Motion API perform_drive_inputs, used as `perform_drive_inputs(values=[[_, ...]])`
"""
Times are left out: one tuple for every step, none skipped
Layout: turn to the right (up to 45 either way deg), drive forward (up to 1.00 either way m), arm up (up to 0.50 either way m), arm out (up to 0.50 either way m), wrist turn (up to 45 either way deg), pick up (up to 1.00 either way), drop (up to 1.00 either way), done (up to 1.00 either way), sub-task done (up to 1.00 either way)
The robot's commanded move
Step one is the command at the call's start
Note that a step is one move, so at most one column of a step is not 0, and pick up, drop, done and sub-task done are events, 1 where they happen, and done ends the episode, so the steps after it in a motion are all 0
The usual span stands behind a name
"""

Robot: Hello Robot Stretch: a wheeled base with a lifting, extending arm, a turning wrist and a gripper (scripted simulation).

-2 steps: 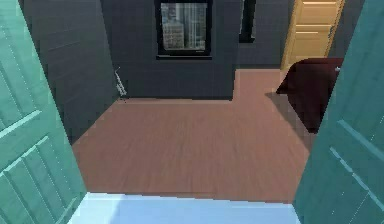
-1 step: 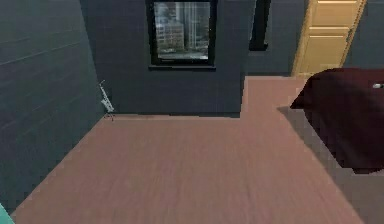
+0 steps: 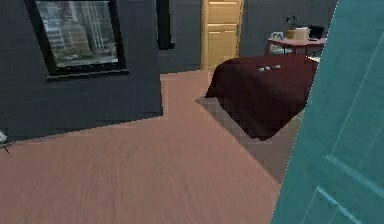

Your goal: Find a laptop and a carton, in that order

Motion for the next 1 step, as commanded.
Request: perform_drive_inputs(values=[[0.0,0.95,0.00,0.00,0.0,0.00,0.00,0.00,0.00]])
